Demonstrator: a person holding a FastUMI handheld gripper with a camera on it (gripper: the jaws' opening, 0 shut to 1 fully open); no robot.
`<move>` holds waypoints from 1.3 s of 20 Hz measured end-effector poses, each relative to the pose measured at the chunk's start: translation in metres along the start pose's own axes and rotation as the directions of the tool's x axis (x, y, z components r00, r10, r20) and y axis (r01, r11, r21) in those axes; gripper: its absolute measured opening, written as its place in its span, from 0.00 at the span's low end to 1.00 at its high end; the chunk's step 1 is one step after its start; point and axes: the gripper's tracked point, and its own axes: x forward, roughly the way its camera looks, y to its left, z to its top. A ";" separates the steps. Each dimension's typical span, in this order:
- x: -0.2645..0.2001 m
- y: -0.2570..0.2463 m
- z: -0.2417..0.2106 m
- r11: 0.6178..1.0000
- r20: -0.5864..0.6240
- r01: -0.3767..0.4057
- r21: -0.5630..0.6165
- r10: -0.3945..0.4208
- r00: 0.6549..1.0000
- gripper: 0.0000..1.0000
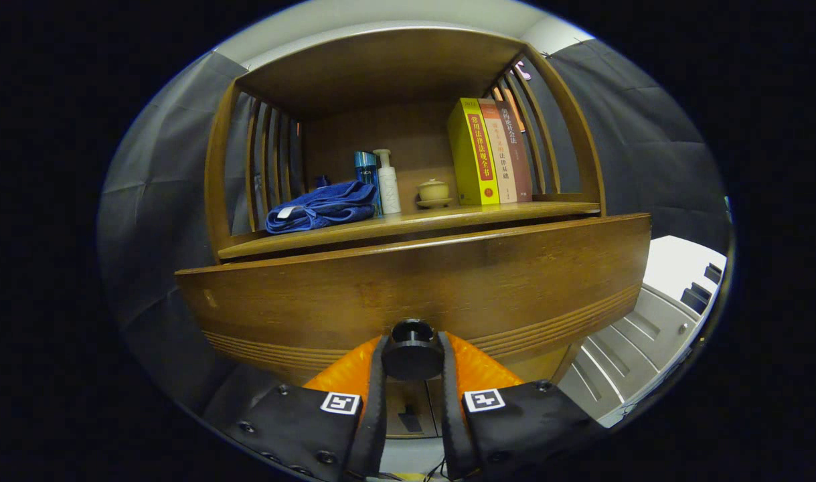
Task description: Pull open the drawer, take out the items inside it, and place them on the countertop above the cabinet.
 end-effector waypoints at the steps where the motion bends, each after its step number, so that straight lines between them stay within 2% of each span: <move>1: -0.007 0.000 -0.001 1.000 -0.002 -0.001 0.000 0.001 1.000 0.43; 13: -0.061 0.000 -0.014 1.000 -0.036 0.000 0.019 0.001 0.999 0.43; 23: -0.067 0.000 -0.025 1.000 -0.051 0.003 -0.010 -0.003 0.999 0.43; 26: -0.065 0.000 -0.025 1.000 -0.048 0.008 -0.019 -0.009 0.999 0.60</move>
